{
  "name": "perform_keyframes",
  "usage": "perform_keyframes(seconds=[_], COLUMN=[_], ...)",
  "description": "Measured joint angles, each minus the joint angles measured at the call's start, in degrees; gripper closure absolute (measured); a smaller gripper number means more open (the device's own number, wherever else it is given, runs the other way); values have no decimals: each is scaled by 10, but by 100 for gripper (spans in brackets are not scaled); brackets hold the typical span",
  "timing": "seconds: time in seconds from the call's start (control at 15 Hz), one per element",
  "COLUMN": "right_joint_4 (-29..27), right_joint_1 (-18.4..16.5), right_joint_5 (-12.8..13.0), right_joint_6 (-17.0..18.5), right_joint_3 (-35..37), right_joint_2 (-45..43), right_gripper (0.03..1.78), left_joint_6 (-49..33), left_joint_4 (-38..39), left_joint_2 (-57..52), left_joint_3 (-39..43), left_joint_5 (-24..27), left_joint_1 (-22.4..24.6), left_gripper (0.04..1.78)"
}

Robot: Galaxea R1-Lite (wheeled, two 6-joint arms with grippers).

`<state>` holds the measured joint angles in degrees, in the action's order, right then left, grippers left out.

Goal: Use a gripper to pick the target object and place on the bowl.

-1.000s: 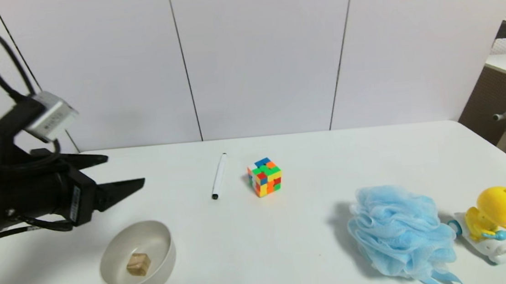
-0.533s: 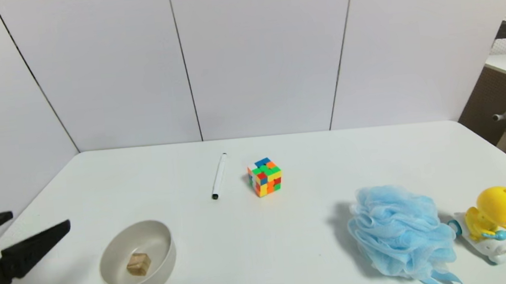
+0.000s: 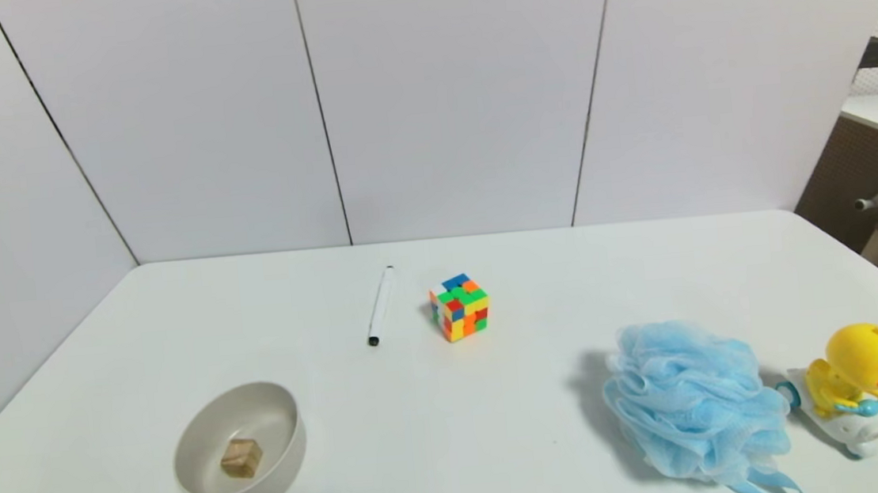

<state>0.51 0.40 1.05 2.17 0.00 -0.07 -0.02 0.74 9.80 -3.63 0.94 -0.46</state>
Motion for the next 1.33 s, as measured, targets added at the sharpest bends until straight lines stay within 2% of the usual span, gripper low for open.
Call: perform_keyframes(seconds=[0.13,0.4,1.33], right_joint_4=[0,0,-1], right_joint_1=[0,0,0], right_joint_5=[0,0,0], right_joint_6=[0,0,-1], right_joint_3=[0,0,0], right_joint_2=[0,0,0], right_gripper=[10,10,10], left_joint_6=[-18,-20,-20], left_joint_4=[-7,-7,-7], left_joint_2=[-54,-92,-99], left_joint_3=[26,36,36], left_joint_5=[-25,-28,-28], left_joint_1=[0,0,0], left_gripper=[15,14,13])
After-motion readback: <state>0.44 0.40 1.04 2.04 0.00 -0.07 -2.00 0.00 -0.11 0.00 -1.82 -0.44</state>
